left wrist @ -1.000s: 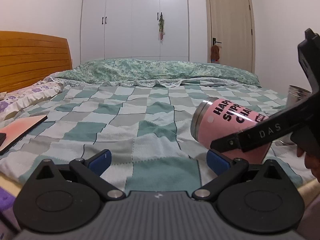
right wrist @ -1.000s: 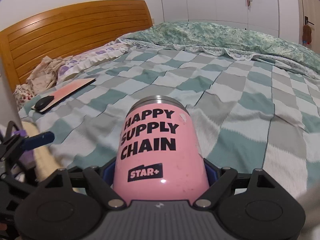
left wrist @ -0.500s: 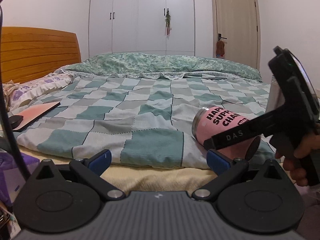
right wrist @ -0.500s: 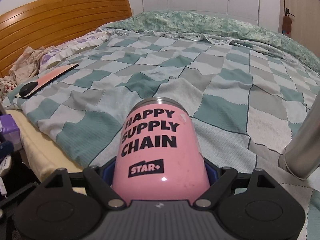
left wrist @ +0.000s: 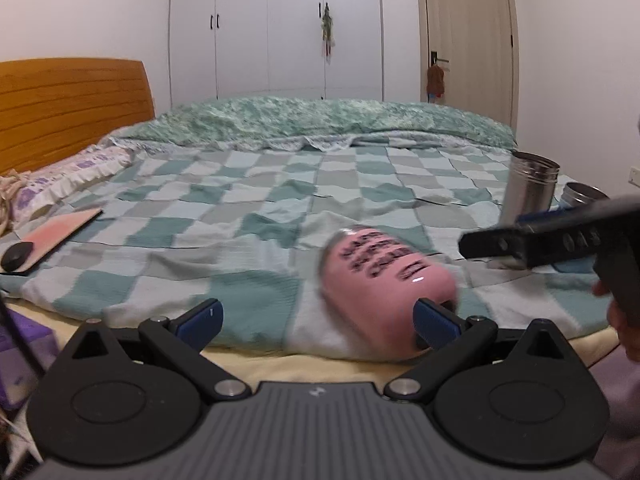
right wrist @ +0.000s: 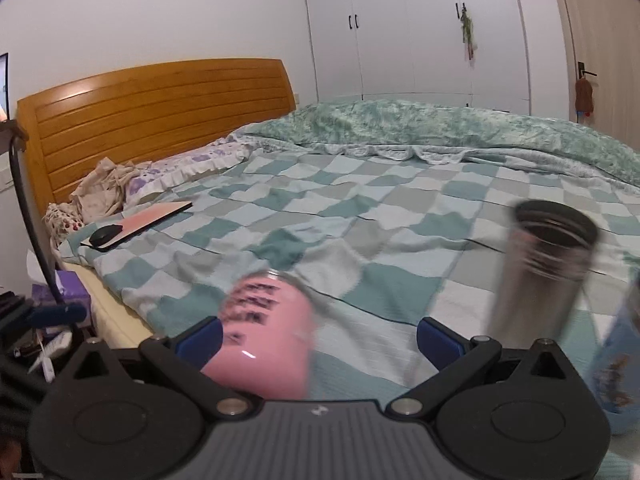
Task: Flip cup upright
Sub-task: 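Lift the pink tumbler with the right gripper and hand it toward the left gripper, then grasp the pink tumbler with the left gripper while the right gripper releases it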
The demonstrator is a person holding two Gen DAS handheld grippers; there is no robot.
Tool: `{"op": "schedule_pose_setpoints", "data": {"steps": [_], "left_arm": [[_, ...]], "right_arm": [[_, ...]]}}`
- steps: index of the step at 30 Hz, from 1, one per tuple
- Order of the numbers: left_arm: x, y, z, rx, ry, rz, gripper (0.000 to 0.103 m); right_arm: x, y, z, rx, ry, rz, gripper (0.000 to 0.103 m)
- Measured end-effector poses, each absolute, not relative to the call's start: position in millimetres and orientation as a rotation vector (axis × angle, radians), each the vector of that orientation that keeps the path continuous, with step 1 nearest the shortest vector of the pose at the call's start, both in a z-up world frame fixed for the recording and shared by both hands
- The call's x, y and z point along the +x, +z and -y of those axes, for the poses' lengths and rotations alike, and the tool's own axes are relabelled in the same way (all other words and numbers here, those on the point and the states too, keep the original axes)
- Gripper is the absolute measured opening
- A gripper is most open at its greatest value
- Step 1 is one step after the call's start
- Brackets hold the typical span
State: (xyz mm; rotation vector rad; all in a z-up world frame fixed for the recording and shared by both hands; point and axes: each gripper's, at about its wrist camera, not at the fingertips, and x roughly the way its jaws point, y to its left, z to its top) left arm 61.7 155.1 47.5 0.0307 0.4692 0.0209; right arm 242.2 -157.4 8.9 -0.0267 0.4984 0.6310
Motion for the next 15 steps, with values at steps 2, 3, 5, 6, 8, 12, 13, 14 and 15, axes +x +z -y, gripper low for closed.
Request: {"op": "schedule_pose_setpoints", "data": {"steps": [2,3,5,6,8,12,13,14,15], "left_arm": [[74.5,48.7,-138.8,0.016,0.032,-0.497,0.103],[81.3,49.1,-131.9,0.003,0.044,-0.515,0.103],[95.2,50.9,-122.2,-0.033,0.066,-0.550,0.103],[102.1,51.9,-118.4,-0.052,0.072,-0.563,0.103],[114.1,53.2,-110.7,-0.068,0.102,-0.587,0.103],[139.4,55.0,-97.2,-0.068,0.170,-0.637,0.103],[145.7,54.7,-94.1,-0.067,0.184,-0.651,0.103],[152.6,53.7,-91.4,-0.063,0.203,-0.666,0.103],[158.4,52.2,-89.1,-0.059,0.219,-0.679,0.103]], "right_arm": [[246.0,3.7,176.4,-0.010,0.631,-0.501,0.103],[247.2,1.6,184.5,-0.005,0.636,-0.500,0.103],[248.3,-2.8,200.9,-0.010,0.642,-0.496,0.102],[248.4,-5.8,206.2,-0.017,0.648,-0.496,0.102],[250.5,-11.5,214.9,-0.029,0.653,-0.500,0.102],[255.6,-21.3,228.2,-0.015,0.646,-0.499,0.102],[257.2,-23.0,231.3,-0.010,0.645,-0.499,0.102],[258.6,-24.4,233.8,-0.007,0.644,-0.496,0.102],[259.3,-25.7,235.3,-0.005,0.642,-0.494,0.102]]}}
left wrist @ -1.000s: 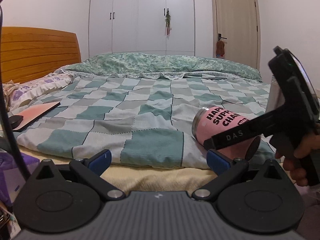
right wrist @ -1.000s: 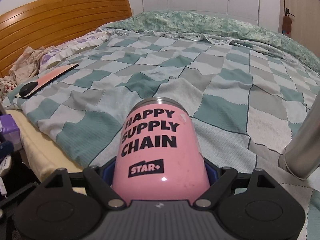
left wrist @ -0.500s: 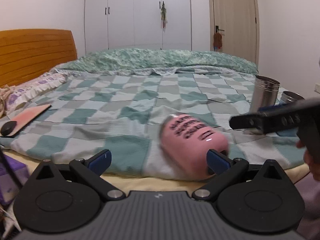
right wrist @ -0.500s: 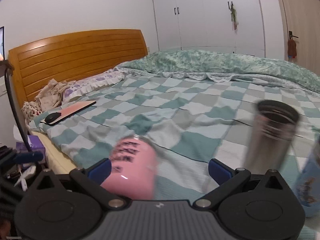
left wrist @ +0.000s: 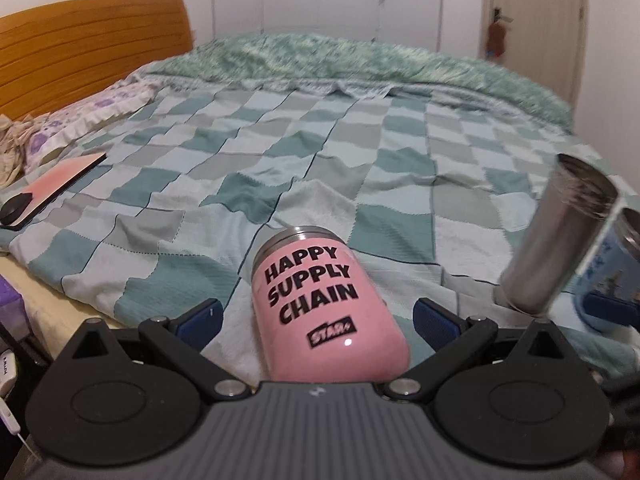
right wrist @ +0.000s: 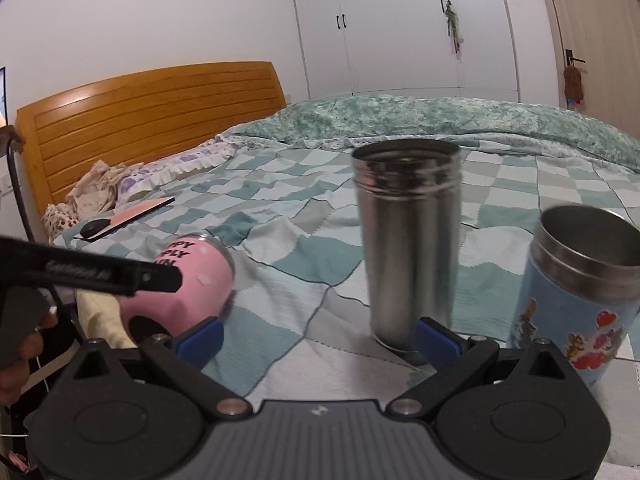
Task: Flip cup upright
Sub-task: 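Grasp the pink tumbler with the left gripper while the right gripper releases it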
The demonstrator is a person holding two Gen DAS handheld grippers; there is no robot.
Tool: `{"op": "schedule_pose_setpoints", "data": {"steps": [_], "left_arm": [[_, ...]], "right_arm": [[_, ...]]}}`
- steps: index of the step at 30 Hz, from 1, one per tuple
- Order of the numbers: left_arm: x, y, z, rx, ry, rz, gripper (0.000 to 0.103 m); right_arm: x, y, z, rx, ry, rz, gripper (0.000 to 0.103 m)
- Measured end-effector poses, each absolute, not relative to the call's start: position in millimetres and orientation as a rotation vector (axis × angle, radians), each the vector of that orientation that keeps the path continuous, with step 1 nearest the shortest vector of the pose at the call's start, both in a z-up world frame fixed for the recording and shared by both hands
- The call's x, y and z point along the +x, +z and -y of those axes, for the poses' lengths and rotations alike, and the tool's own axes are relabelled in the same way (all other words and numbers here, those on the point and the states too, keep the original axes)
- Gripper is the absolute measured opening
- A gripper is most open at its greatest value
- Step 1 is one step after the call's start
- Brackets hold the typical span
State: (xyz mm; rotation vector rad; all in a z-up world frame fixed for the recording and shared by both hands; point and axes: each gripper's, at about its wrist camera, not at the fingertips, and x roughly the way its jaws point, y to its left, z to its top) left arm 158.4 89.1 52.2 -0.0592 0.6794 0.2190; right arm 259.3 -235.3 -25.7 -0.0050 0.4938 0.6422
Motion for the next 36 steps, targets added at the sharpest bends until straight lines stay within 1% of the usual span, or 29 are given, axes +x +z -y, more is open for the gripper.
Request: {"op": "schedule_pose_setpoints", "data": {"steps": [6,9,20,26,29,31,34,35,36], "left_arm": [[190.0,28.9,-85.7,-0.067,0.291,-0.803,0.103],[191.4,22.3,-91.7,-0.074,0.227,-0.826,0.095],[189.4,28.1,-109.6,0.109,-0.069,-0.889,0.089],[192.4,29.6,-108.6,0.131,-0.084,-0.906,0.090],[193.7,38.1,-104.8,0.111,-0.071,-0.863,0.101],[199.4,44.7,-100.6,0.103,-0.059,-0.838,0.102],[218.6,46.7,-96.3,0.092,0.009,-0.875,0.102],[226.2,44.9,-96.8,0.080,0.034,-0.905,0.100],[232.1,42.8,-98.6,0.064,0.054,-0.933,0.093]], "right_arm": [[262.2,-30.8,240.2,0.013,0.647,-0.483,0.102],[261.6,-31.3,242.8,0.022,0.648,-0.478,0.102],[261.5,-36.7,239.5,0.019,0.640,-0.484,0.102],[261.0,-36.8,237.8,0.018,0.635,-0.474,0.102],[260.3,-37.0,238.5,0.016,0.629,-0.466,0.102],[260.2,-37.1,238.0,0.014,0.627,-0.466,0.102],[258.9,-36.6,238.5,0.014,0.626,-0.459,0.102],[258.0,-36.4,239.0,0.015,0.626,-0.456,0.102],[257.9,-35.9,239.7,0.016,0.626,-0.454,0.102]]}}
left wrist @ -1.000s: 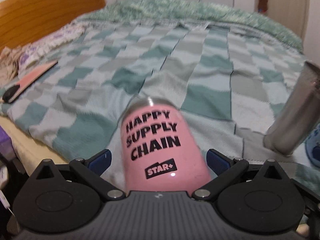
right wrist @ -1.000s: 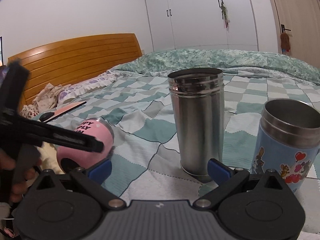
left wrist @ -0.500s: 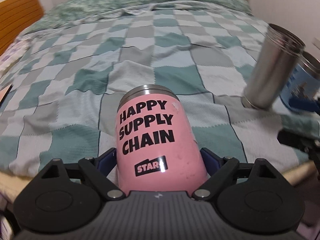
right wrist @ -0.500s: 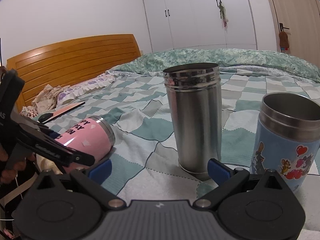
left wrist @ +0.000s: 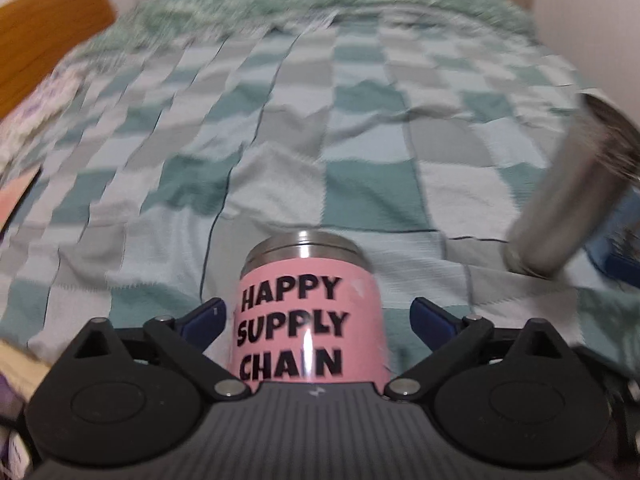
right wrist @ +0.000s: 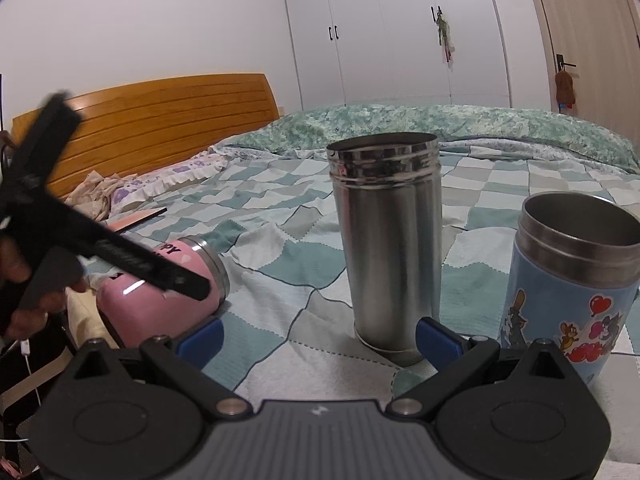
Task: Flip cup upright
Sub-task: 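Grasp the pink tumbler with the left gripper while the right gripper releases it, then rotate the pink tumbler upright with the left gripper and set it on the blanket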
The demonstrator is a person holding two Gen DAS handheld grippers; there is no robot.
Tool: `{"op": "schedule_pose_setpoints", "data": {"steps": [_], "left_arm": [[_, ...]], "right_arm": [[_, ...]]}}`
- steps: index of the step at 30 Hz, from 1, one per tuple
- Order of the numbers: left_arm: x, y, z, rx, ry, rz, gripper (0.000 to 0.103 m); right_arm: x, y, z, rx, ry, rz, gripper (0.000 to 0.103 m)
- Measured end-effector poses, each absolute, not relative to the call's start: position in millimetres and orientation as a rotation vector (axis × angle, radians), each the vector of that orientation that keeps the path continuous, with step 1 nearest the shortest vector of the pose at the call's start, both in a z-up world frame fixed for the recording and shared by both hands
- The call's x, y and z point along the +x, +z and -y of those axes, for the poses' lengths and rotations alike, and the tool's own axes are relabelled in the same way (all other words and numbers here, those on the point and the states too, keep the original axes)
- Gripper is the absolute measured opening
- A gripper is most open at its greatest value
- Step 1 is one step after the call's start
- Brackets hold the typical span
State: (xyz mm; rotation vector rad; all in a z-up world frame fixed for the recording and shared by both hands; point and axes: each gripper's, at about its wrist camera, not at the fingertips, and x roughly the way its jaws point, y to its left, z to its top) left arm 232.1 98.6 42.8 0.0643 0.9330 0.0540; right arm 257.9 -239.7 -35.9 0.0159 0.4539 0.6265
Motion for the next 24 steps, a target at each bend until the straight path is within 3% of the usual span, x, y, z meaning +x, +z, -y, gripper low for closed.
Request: {"op": "schedule_pose_setpoints", "data": {"steps": [1,2,8,24], "left_arm": [[237.3,40.2,-101.2,0.043,0.075,-0.961,0.085],[241.7,37.9,-105.0,0.010,0.086,-0.988,0.085],[228.5,40.0,-119.0,-0.077,0.091,-0.938,0.084],[154.8,68.8,-108.0,-0.055,0.041,-0.599,0.084]], "right_arm": [[257.5,-35.7,240.4,0.017,0.625,-0.451,0.102],[257.4,-35.7,241.3,0.018,0.624,-0.450,0.102],[256.3,-36.7,247.0,0.030,0.620,-0.446,0.103],[238.0,-35.9,250.8,-0.004,0.597,-0.368,0.102]]}}
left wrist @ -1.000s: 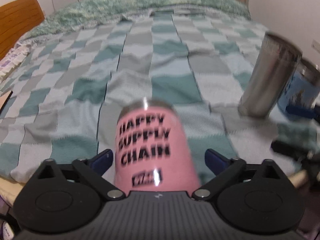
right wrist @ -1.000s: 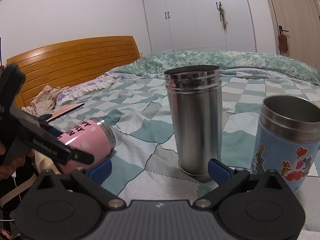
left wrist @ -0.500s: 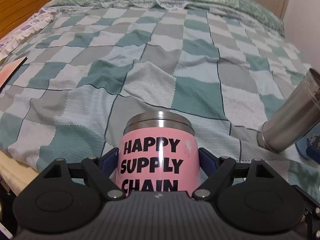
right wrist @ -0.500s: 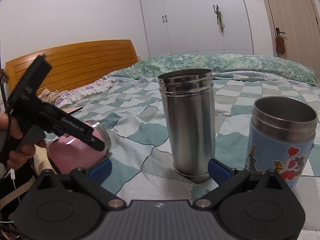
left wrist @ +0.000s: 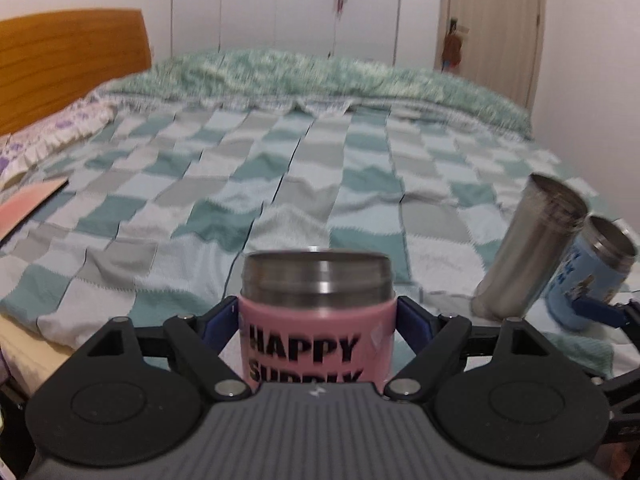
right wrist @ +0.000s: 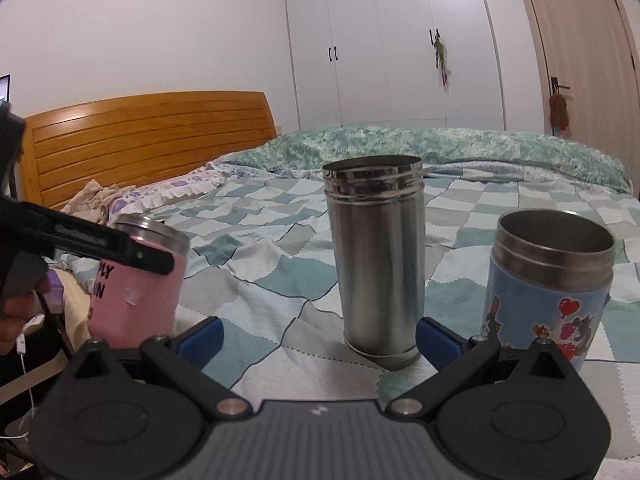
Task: Flip cup upright
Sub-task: 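Rotate the pink tumbler upright with the left gripper and set it on the blanket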
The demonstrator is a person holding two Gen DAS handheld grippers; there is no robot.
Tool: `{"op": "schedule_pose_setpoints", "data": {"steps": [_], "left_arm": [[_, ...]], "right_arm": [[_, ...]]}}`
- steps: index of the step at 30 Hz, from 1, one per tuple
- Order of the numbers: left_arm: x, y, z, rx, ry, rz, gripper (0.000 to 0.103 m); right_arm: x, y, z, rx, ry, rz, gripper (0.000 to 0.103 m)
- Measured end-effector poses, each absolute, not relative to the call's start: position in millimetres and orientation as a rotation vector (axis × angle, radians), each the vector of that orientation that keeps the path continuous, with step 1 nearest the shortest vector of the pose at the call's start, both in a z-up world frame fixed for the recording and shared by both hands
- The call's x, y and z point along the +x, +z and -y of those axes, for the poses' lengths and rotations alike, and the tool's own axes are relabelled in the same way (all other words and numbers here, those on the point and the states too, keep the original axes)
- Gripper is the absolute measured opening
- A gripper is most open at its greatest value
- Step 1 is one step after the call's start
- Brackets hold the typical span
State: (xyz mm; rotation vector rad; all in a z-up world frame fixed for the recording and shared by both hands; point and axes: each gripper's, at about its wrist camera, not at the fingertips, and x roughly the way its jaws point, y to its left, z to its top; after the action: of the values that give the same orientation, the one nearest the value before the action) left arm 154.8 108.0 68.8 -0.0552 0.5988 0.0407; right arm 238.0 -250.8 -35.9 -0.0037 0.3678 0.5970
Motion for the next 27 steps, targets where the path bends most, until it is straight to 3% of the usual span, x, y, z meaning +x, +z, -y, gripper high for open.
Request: {"op": "schedule_pose_setpoints", "data": {"steps": [8,14,18,22,23,25,27], "left_arm": [[172.0,84.7,-80.0,-0.045,-0.006,-0.458,0.084],[199.4,67.7,-51.8,0.014,0.008,-0.373,0.084],[224.0,37.6,-50.6,-0.002,0.020,-0.466,0.085],[222.7,34.7,-56.0,-0.019,0.010,-0.429,0.085],[223.3,36.2,-56.0,-0.015,0.005,-0.433,0.087],[218.2,40.7,-58.1,-0.021,-0.006,-0.416,0.101],[206.3,49.5,-59.2,-0.023,-0.010,-0.353,0.103]], "right_arm": [[225.1,-33.5,252.9,-0.032,0.524,-0.286,0.102],[224.3,-32.8,256.1,-0.035,0.509,-0.274,0.102],[222.1,-33.5,257.9,-0.041,0.509,-0.271,0.102],[220.8,-33.6,257.6,-0.041,0.511,-0.269,0.102],[221.1,-33.7,257.3,-0.043,0.510,-0.270,0.102],[220.6,-33.7,257.1,-0.046,0.509,-0.267,0.102],[218.7,-34.1,257.7,-0.047,0.509,-0.259,0.102]]}}
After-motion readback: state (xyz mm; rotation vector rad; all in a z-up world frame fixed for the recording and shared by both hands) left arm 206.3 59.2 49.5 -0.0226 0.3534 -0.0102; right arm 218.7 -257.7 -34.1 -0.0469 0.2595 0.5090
